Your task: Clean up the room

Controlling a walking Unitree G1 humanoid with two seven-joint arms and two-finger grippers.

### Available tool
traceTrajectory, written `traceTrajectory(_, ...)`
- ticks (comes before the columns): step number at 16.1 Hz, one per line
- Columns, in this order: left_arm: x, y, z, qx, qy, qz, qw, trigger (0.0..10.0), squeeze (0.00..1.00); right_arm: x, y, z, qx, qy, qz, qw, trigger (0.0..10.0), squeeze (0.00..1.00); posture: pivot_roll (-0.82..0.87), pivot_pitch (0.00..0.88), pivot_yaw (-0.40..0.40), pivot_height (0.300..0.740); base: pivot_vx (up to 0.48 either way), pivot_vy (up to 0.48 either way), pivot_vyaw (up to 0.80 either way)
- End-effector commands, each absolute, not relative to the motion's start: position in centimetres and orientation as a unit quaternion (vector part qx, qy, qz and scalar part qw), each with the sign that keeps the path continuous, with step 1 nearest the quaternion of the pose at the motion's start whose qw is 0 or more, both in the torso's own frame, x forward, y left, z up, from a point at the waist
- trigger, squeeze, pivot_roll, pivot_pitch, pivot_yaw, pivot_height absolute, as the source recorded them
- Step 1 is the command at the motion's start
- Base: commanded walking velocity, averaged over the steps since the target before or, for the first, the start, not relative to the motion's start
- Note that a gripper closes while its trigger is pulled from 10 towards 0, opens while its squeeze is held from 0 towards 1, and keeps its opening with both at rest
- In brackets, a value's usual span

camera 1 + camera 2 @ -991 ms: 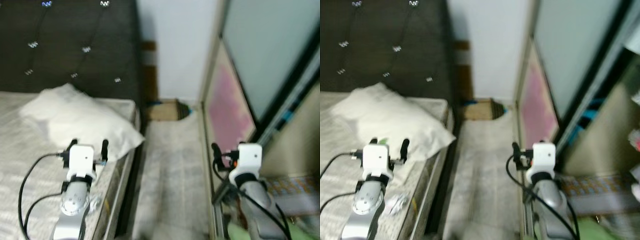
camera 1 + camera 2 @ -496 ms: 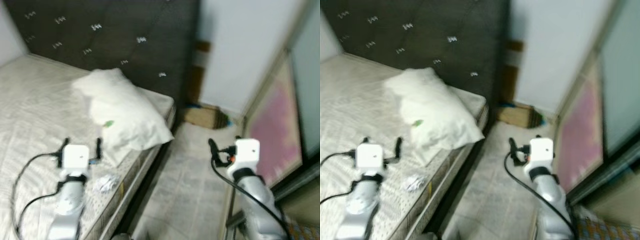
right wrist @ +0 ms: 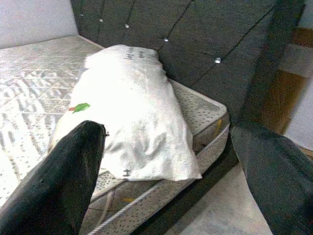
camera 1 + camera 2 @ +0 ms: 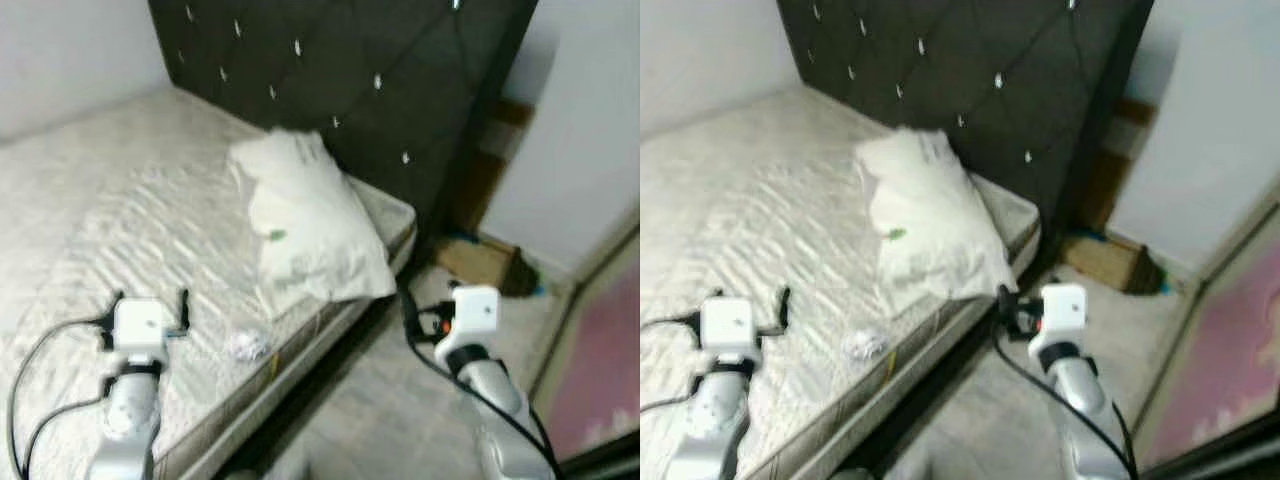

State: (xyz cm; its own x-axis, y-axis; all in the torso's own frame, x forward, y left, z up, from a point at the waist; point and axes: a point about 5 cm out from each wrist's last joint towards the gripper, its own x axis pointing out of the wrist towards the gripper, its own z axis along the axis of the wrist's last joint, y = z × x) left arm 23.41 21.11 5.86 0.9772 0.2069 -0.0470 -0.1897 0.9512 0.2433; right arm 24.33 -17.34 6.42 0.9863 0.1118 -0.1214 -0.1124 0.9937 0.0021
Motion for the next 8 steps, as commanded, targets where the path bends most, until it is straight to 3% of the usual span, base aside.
traceTrajectory(1, 23.44, 20.59, 5.84, 0.112, 0.036, 0.093, 0.989, 10.0, 0.0, 24.35, -18.13, 6.52, -0.002, 0.061, 0.038, 0.997, 10.0, 0.0, -0.06, 0.0, -0.024, 0.74, 0.0, 0.0, 0.8)
traceTrajectory(8, 23.53, 20.47, 6.15, 0.092, 0.029, 0.089, 0.991, 10.0, 0.0, 24.97, -18.85, 6.92, -0.004, 0.055, 0.024, 0.998, 10.0, 0.0, -0.06, 0.0, -0.021, 0.74, 0.0, 0.0, 0.8)
